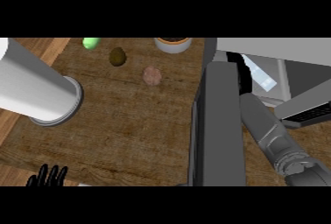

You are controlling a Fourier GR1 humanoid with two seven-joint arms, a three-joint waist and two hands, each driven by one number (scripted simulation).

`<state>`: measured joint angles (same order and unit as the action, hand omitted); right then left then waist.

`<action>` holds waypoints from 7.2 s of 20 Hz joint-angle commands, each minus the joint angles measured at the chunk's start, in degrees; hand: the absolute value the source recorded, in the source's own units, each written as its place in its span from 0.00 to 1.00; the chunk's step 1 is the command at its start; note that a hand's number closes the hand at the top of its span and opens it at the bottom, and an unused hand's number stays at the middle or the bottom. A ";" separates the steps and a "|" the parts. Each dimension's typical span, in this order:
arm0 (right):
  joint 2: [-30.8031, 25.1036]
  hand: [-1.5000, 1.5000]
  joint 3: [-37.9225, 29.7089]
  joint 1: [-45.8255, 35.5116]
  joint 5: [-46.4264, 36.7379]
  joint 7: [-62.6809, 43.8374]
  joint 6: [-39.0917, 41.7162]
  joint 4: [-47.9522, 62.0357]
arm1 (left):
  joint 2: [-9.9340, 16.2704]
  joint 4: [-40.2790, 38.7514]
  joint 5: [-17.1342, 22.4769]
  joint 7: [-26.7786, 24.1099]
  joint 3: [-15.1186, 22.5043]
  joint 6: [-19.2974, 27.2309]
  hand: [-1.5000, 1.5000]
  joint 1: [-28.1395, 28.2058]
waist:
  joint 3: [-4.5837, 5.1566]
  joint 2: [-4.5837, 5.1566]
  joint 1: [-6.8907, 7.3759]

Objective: Pick up the milk, place it into the microwave and close the microwave

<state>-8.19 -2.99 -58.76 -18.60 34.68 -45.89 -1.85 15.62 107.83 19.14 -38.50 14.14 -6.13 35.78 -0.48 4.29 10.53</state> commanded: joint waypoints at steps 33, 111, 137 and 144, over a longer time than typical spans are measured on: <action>2.33 0.00 -11.49 22.84 13.05 29.17 44.37 -6.92 | 0.68 5.25 -1.24 6.61 0.71 1.83 0.00 2.70 | 0.34 -3.76 -9.47; -20.78 0.00 -3.99 46.98 33.73 13.88 73.68 -49.99 | -15.58 -51.22 4.01 22.20 40.73 31.63 1.00 -78.03 | 0.74 -2.11 -23.84; -23.84 0.00 -0.41 38.31 41.84 4.05 78.81 -59.63 | -15.56 -64.83 15.91 23.49 33.84 37.23 1.00 -99.48 | 0.07 1.41 -33.43; -24.12 0.00 2.31 36.36 44.11 0.54 82.54 -62.43 | -15.55 -65.91 17.61 22.17 33.49 38.67 1.00 -101.46 | -0.07 1.88 -34.06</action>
<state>-32.05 -1.94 -21.37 24.58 33.80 31.20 -63.56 1.45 44.43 36.46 -16.25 47.53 32.93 -62.28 -0.40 5.67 -22.87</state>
